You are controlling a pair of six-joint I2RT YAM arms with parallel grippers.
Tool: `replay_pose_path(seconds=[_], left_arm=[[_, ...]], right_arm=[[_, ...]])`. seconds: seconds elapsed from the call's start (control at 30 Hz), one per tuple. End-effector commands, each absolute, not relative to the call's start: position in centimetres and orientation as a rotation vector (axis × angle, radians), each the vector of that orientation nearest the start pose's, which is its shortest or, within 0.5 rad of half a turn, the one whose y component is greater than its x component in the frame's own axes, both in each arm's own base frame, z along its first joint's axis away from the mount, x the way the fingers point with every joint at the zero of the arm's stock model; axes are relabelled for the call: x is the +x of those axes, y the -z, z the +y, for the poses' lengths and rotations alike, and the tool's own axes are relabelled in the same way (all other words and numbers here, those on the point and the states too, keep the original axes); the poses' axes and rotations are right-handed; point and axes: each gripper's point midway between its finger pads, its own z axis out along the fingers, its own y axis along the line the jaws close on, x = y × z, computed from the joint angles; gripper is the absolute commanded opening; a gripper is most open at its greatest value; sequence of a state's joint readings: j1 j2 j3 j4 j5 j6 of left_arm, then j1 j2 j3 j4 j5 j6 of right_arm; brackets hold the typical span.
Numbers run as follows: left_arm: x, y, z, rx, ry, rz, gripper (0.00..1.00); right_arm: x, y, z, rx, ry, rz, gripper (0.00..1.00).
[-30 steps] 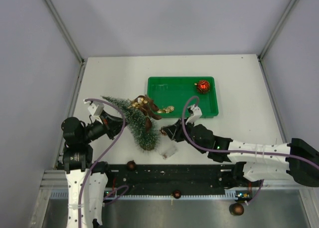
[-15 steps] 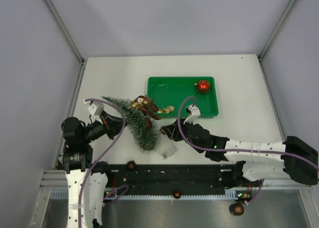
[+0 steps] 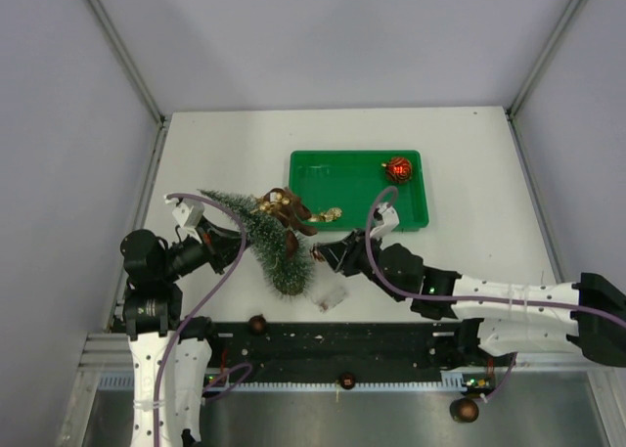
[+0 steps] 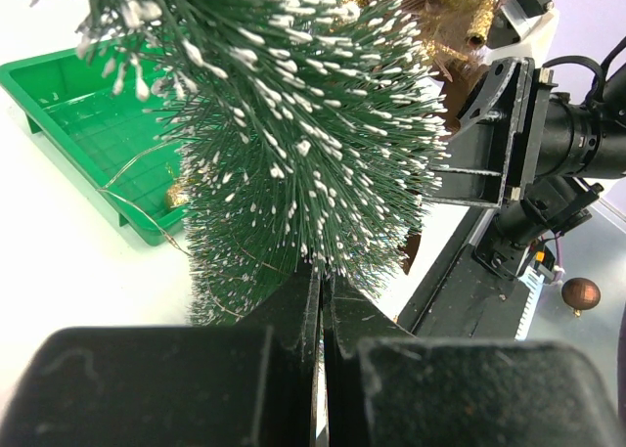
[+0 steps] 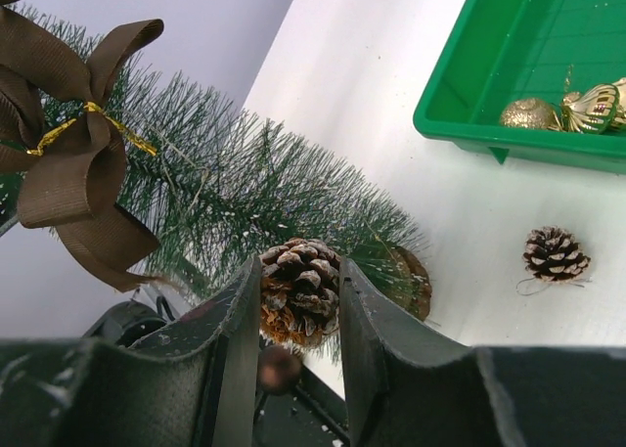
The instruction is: Decorate the small christmas tree
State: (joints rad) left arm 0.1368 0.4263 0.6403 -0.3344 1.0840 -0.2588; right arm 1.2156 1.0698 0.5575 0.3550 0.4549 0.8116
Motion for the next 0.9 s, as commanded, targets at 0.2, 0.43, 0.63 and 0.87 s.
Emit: replay_pose_path(seconds=[0.2,0.43,0.63,0.87], left_arm=[[16.2,-28.1,-14.0,0.518,1.0,1.646,0.0],[16.3,-28.1,-14.0,0.515,1.001,1.65,0.0],[16.3,-28.1,-14.0,0.517,1.001,1.648,0.0],[16.2,-28.1,-14.0,0.519,0.999,1.646,0.0]], right_arm=[[18.4,-25.0,34.1,0.004,-1.112,1.744,0.01],[17.2,-25.9,35.3,-0.029,-1.206,1.743,0.0],[16.8,-24.9,35.2,-0.03,-1.2,1.769,0.0],[16.4,-23.6,35.5,-0.03,-1.207,1.799,0.0]])
